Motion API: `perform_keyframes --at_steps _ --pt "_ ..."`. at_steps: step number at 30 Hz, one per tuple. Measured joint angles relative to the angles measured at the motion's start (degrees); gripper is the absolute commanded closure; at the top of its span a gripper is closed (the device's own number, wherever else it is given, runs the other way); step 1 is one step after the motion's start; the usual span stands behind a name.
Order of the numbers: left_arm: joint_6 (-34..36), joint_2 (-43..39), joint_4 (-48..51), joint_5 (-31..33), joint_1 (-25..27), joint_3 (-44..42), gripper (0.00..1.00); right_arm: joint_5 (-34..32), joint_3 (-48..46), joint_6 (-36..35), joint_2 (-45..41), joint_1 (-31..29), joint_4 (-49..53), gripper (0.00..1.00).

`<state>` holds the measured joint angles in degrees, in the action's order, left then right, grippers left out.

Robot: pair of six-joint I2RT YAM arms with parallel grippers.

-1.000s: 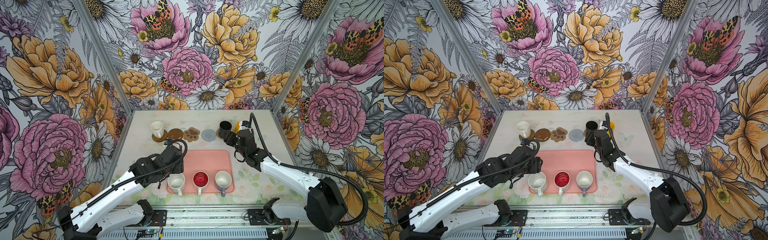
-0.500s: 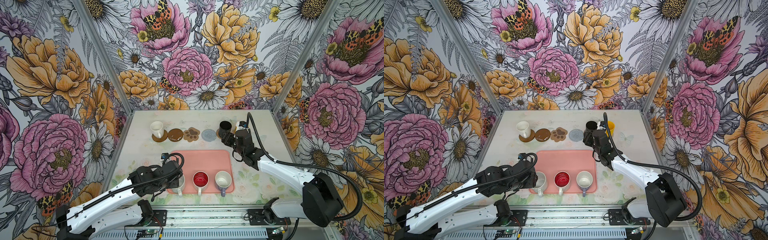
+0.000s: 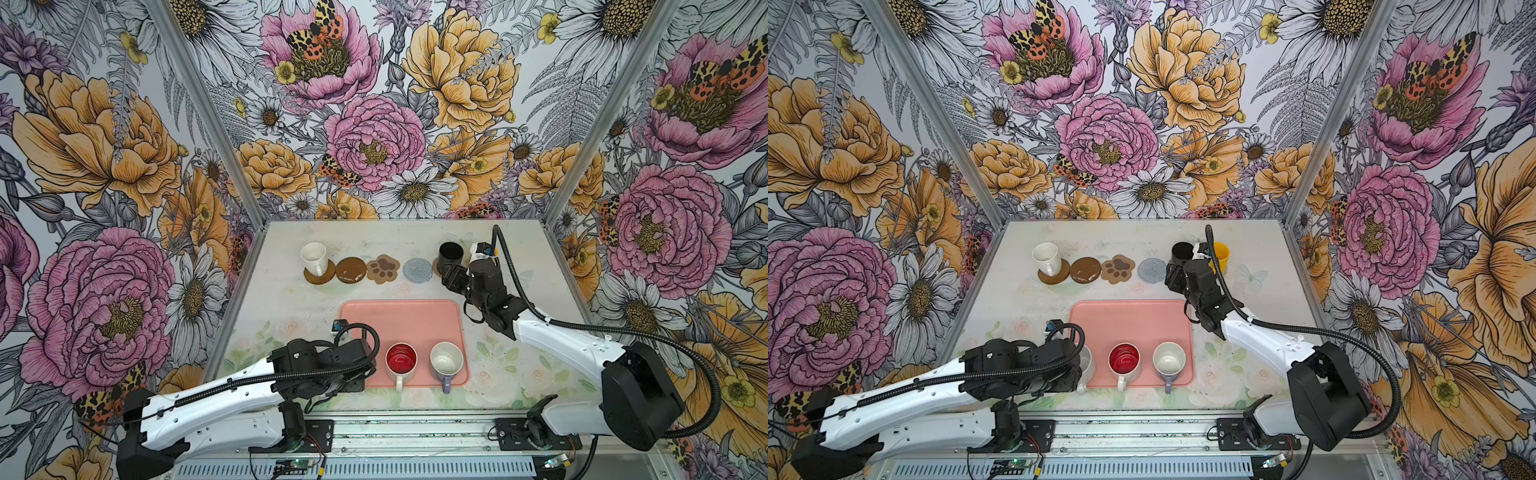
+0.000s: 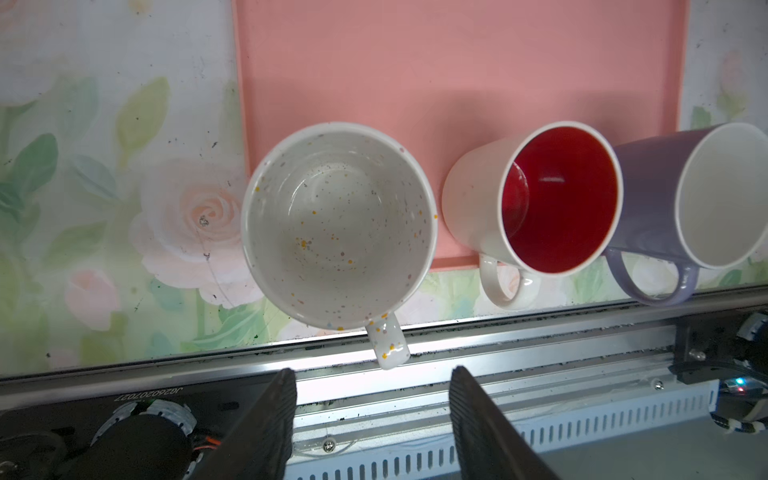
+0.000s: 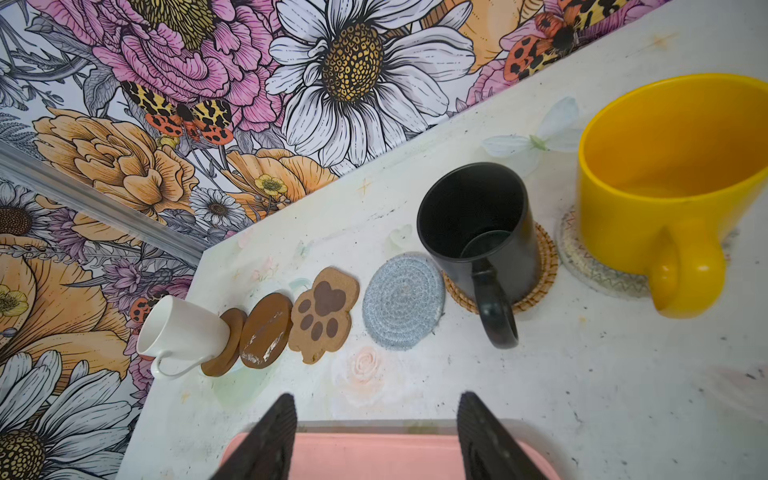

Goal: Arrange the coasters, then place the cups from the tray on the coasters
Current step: 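Lower the open left gripper into the white speckled mug on the tray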

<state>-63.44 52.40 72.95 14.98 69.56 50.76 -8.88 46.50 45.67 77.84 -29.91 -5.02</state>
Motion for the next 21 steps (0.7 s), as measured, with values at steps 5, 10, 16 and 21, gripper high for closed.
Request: perform_keyframes --at_steps 5,10,16,21 --pt "-2.2 3.7 0.2 0.0 2.3 0.0 0.38 0.6 0.0 0.0 0.6 0.0 -0.4 0.36" --pt "-2.9 7.6 0.3 0.0 3.3 0.0 0.37 0.8 0.0 0.0 0.6 0.0 -0.5 0.36" --pt "-3.3 9.7 0.3 0.0 3.3 0.0 0.37 0.8 0.0 0.0 0.6 0.0 -0.5 0.36" --pt "-3.4 10.3 -0.9 0.0 3.4 0.0 0.37 0.8 0.0 0.0 0.6 0.0 -0.5 0.36"
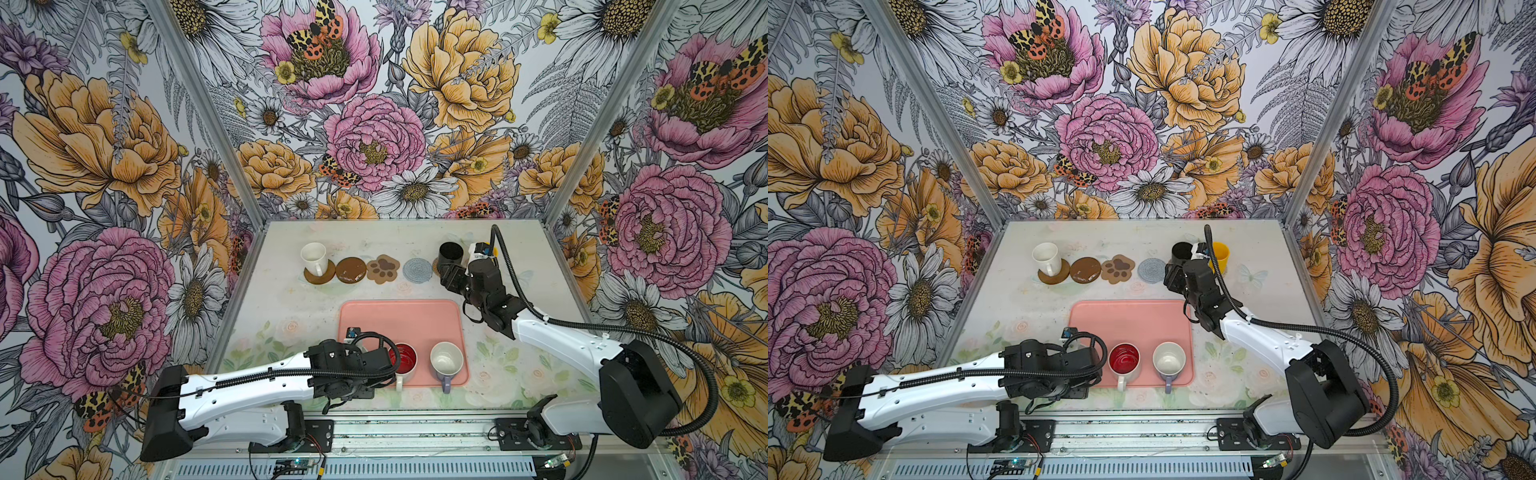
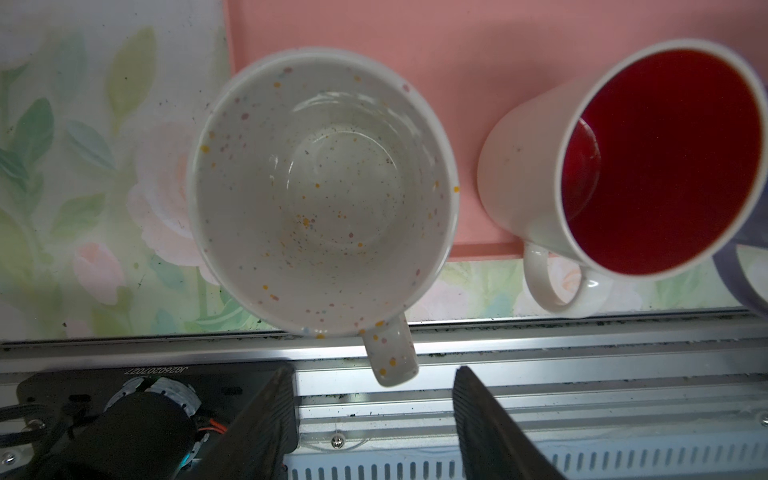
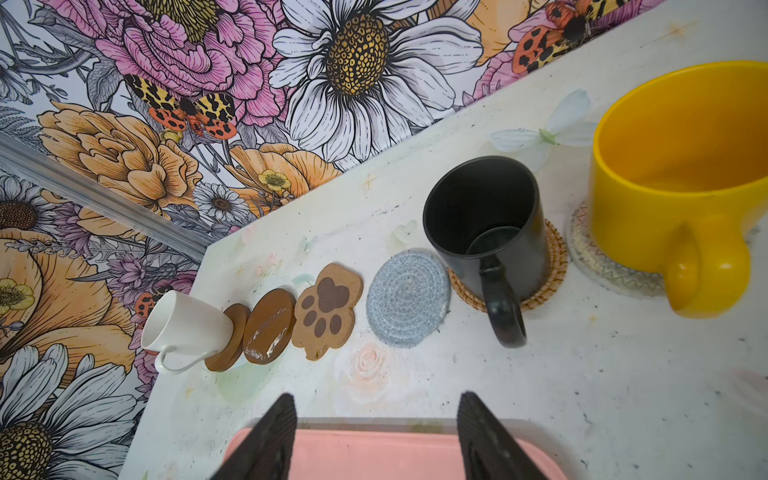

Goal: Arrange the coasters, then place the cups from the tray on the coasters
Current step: 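Lower the open left gripper into the white speckled mug on the tray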

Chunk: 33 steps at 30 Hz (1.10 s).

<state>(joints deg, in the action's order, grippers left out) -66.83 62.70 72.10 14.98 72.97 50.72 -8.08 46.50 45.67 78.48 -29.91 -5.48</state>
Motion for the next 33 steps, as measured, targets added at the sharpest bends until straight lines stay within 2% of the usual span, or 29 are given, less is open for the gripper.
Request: perform_keyframes --at_steps 14,23,33 --pt "-0.4 2.8 -5.9 0.0 -0.6 -5.1 0.39 0.0 0.0 0.0 1.5 0.0 0.0 0.36" --pt "-0.3 2.4 -9.0 0.0 -3.8 -9.0 0.44 0.0 0.0 0.0 1.8 0.0 0.0 0.36" --pt "1.5 1.9 -9.6 0.7 -6.3 -9.5 0.53 0.4 0.1 0.4 3.1 0.2 0.0 0.36"
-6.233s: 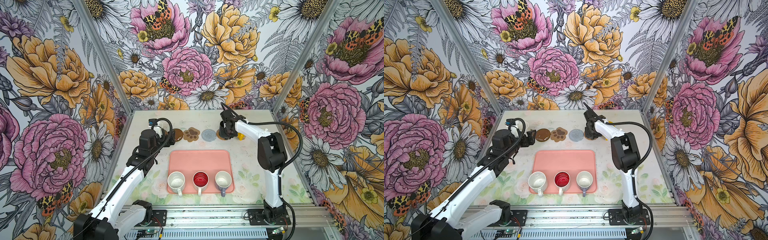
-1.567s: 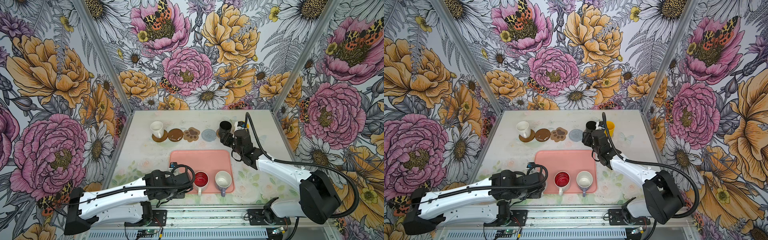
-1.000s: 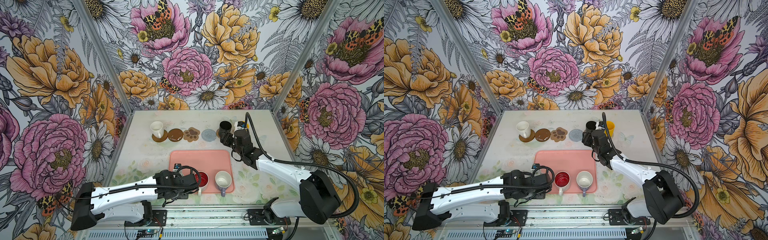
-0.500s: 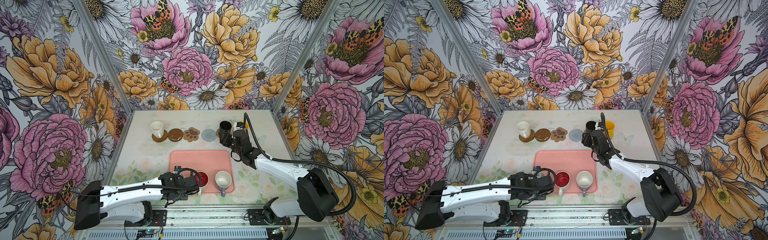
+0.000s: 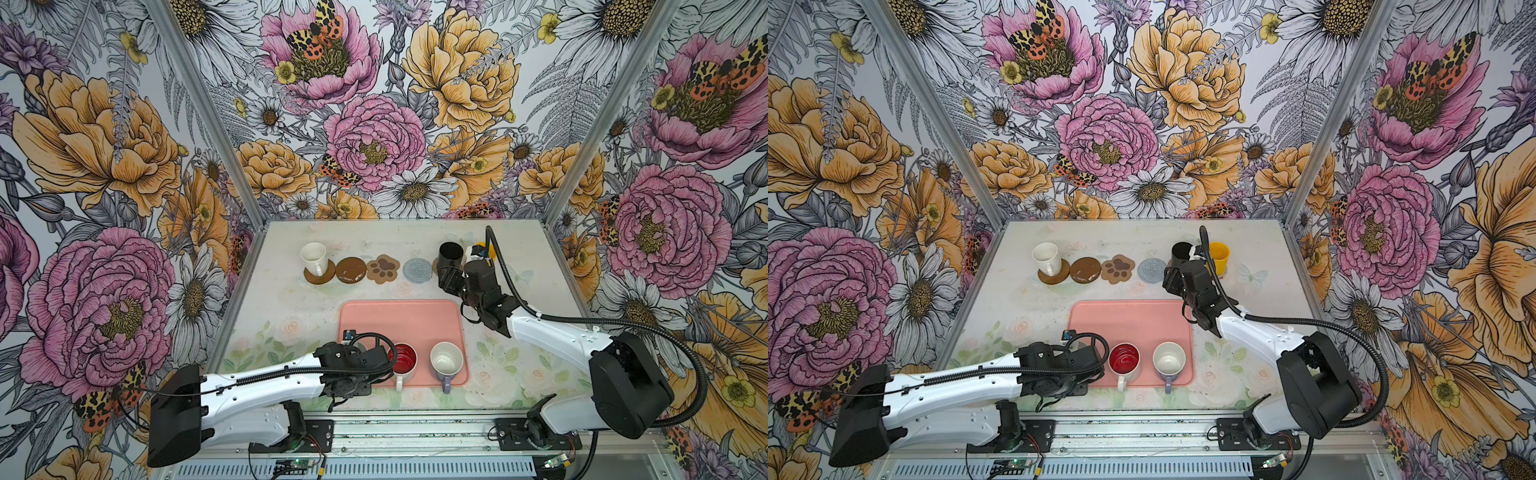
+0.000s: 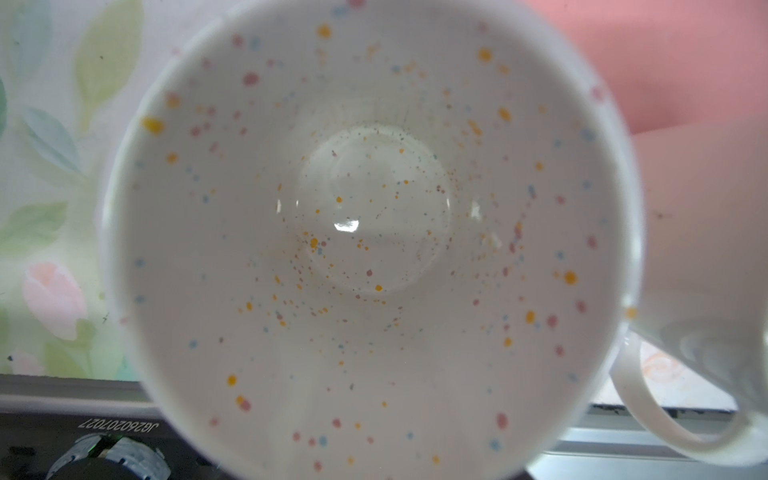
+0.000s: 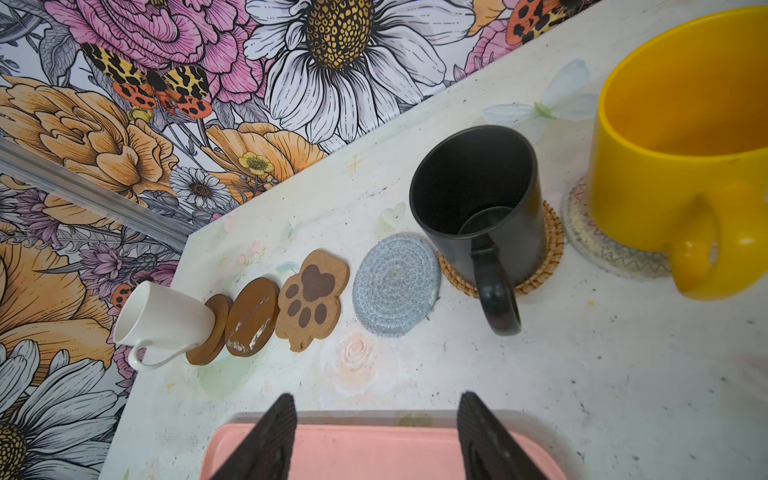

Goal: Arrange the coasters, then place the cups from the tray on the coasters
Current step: 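Lower the open left gripper into the white speckled mug on the tray, then close the left gripper on the speckled mug rim and lift it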

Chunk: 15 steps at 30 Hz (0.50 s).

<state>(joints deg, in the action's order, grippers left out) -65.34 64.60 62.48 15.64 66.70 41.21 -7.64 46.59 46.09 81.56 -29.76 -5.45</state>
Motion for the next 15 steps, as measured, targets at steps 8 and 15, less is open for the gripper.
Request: perform_keyframes --at_steps 8,15 --pt "1.9 0.2 -0.4 0.3 -0.9 -0.4 0.58 0.5 0.3 0.0 1.0 0.0 0.0 0.36" --pt "3.0 0.5 -1.7 0.5 -1.4 -1.4 0.61 1.3 1.0 0.4 1.9 0.1 0.0 0.36"
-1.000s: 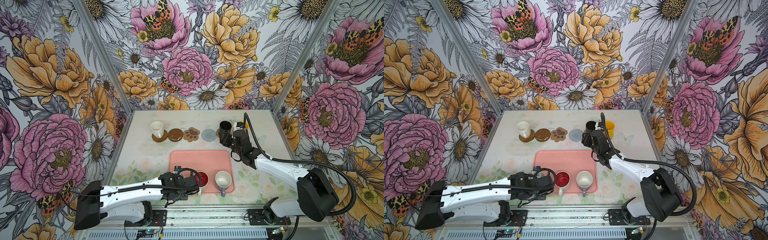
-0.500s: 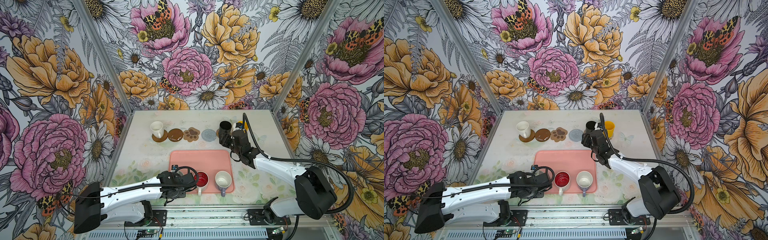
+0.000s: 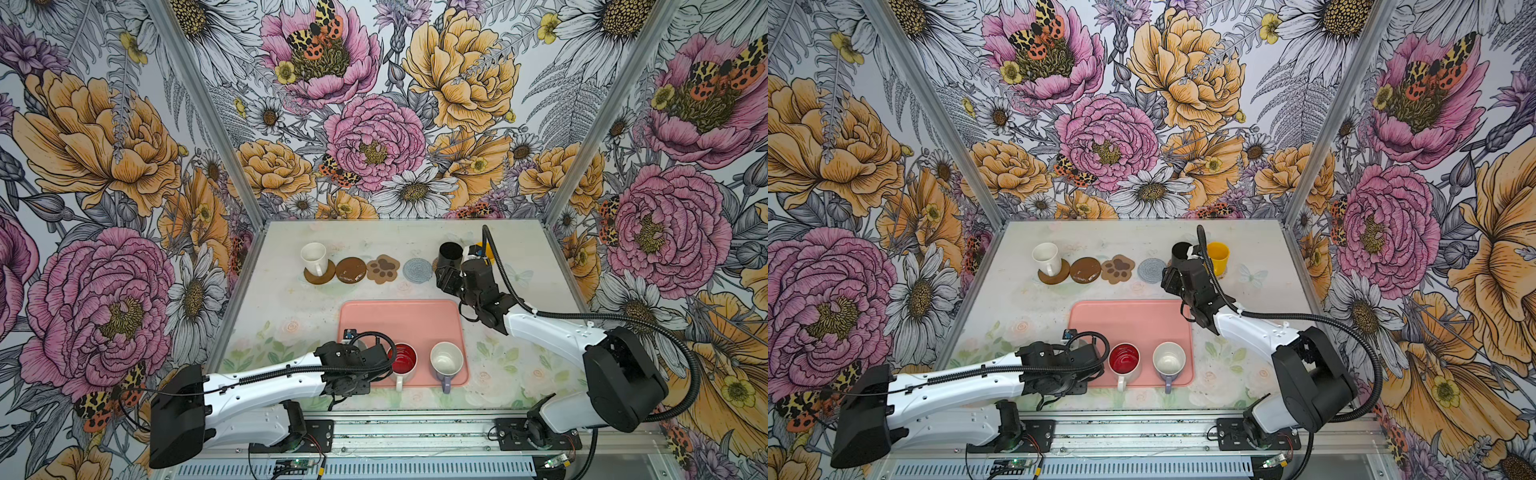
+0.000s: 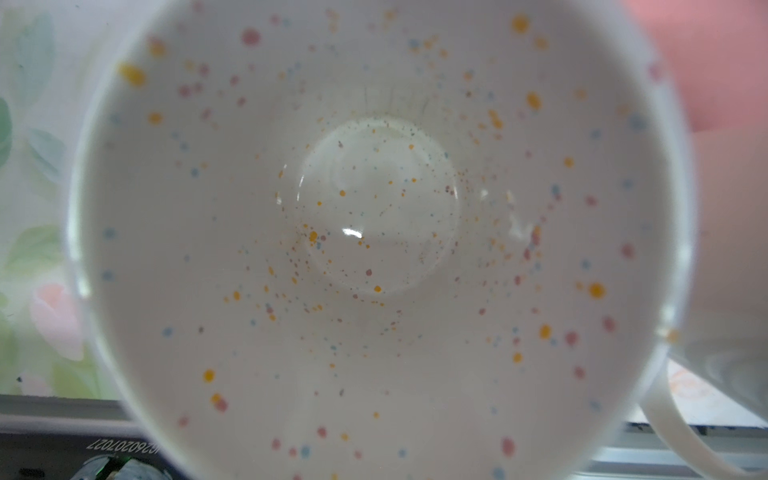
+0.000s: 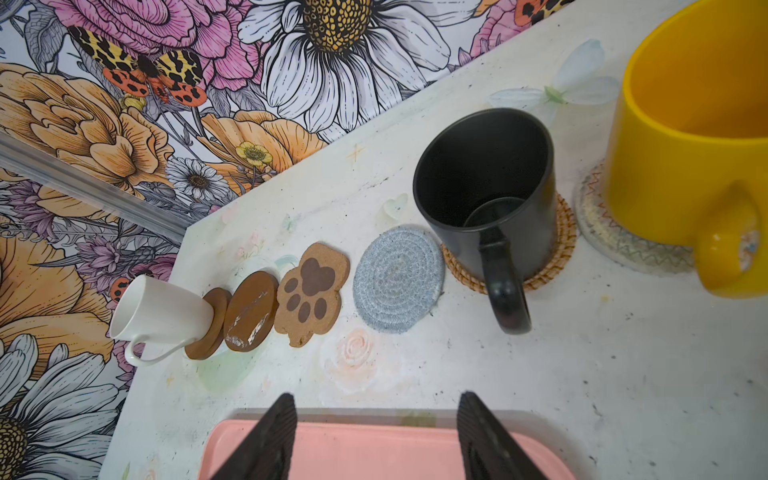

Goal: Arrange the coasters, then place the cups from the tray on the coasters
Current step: 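Close the left gripper on the speckled mug rim and lift it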

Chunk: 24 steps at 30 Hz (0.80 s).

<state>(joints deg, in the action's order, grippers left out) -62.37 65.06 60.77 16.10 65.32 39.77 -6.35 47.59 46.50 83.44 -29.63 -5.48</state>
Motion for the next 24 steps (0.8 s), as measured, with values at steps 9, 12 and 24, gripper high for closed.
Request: perform_keyframes --at_steps 9,12,24 --pt "1.4 1.1 -1.0 0.2 -0.4 -0.6 0.7 0.4 0.3 0.2 0.0 0.0 0.0 0.36" --pt "1.6 1.2 -1.4 0.2 -0.7 -0.8 0.76 0.5 0.3 0.2 0.0 0.0 0.0 0.36" --pt "2.4 1.8 -3.5 0.9 -1.1 -0.8 1.0 0.7 0.3 0.2 0.0 0.1 0.0 0.36"
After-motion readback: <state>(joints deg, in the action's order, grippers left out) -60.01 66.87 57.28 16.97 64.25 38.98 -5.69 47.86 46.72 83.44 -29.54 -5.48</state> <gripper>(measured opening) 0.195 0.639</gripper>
